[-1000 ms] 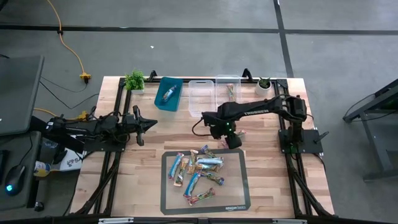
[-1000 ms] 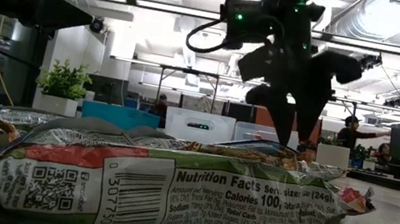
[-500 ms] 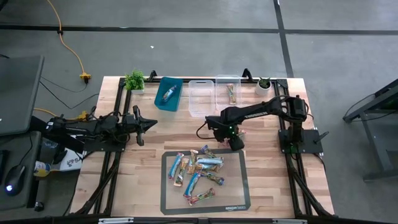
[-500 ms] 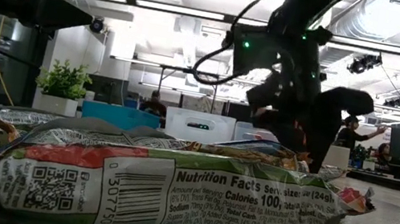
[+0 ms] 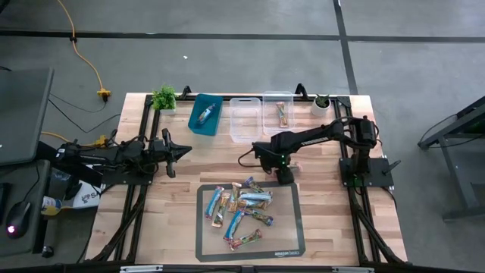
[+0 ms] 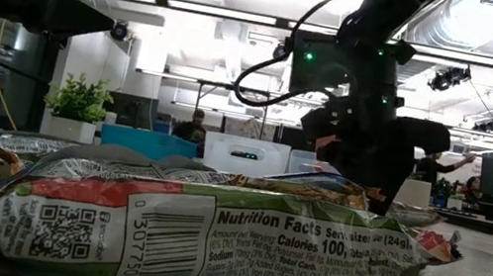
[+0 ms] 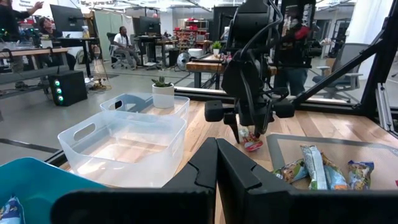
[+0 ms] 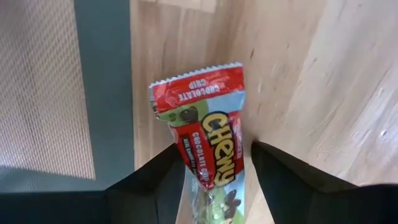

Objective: Pick and place Granola Bars by type
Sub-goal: Put the red granola bar into the left transparent bin

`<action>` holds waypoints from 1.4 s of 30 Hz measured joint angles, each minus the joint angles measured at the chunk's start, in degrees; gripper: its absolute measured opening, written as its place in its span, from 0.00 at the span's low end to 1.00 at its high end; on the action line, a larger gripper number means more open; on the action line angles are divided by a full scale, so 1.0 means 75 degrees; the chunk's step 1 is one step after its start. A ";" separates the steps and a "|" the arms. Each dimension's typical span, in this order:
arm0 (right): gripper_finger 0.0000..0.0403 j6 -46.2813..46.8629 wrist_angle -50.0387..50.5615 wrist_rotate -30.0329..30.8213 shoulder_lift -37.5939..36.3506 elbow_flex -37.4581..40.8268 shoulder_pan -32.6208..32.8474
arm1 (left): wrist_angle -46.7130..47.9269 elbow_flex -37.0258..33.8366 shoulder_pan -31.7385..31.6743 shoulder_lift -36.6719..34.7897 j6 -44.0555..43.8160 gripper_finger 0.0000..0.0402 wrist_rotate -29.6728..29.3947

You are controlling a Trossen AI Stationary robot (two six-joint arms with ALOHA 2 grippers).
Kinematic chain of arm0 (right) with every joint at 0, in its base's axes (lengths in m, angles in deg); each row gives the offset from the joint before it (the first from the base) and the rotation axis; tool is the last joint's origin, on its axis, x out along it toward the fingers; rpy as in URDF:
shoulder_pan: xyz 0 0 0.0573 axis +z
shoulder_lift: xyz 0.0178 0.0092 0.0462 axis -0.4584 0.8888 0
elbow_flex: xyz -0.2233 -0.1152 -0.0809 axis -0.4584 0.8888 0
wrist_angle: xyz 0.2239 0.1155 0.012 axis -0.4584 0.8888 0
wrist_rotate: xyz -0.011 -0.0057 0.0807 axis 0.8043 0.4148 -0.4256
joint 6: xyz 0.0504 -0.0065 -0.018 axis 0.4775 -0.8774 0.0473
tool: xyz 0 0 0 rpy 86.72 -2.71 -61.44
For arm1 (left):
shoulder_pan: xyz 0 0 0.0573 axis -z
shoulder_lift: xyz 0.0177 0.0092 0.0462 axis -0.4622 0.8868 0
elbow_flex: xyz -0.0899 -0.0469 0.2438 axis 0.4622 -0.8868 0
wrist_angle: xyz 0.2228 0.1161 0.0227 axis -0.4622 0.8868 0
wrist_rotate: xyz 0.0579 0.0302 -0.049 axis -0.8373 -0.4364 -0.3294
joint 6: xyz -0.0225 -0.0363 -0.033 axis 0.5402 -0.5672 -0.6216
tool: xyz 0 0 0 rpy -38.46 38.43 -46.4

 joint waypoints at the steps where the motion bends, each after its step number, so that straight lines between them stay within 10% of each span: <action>1: 0.44 0.0088 -0.0032 0.0000 0.0000 0.0000 0.0002 | 0.0000 0.0002 0.0000 0.0000 0.0000 0.00 0.0000; 42: 0.28 0.2911 -0.1743 -0.0689 0.0076 -0.1250 0.0089 | 0.0001 0.0001 0.0000 0.0000 -0.0002 0.00 0.0000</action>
